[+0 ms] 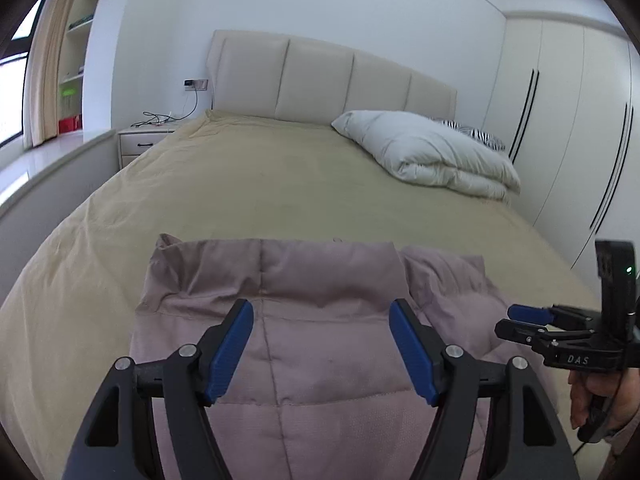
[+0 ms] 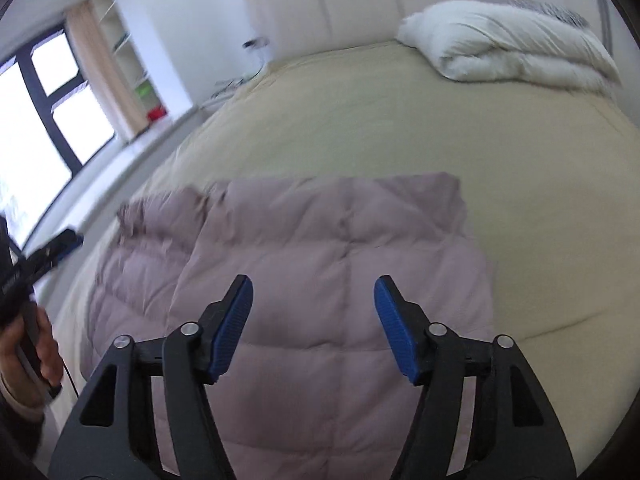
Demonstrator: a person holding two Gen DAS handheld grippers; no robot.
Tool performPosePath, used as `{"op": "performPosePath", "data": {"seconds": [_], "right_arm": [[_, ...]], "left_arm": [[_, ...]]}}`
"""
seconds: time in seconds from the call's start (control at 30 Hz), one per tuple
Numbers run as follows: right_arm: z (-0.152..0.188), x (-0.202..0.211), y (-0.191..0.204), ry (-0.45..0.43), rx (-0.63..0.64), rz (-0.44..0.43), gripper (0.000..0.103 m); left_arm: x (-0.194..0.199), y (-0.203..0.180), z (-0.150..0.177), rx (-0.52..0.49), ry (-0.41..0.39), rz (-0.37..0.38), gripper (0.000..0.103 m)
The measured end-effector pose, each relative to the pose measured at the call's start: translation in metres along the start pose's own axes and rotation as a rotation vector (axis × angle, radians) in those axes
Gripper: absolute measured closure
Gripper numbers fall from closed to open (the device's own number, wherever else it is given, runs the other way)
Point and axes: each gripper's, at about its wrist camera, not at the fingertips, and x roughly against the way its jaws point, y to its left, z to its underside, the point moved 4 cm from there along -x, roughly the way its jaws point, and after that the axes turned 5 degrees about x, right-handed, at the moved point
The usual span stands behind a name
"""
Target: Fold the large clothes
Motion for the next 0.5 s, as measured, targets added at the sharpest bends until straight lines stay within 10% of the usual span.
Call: {"op": "performPosePath", "data": {"seconds": [0.13,0.5], "right_arm": [[0.019,-0.023,0.064,0.070,0.163,0.062,0.049],[-0.008,-0.131,0.026,0.115,0.043,0.154,0.050]], "left_arm": [[-0.052,-0.002,0.004,-0.067,0.080,-0.101,0.034],[-0.150,0.031,-0.004,-0.049,0.186,-0.173,0.036]]}}
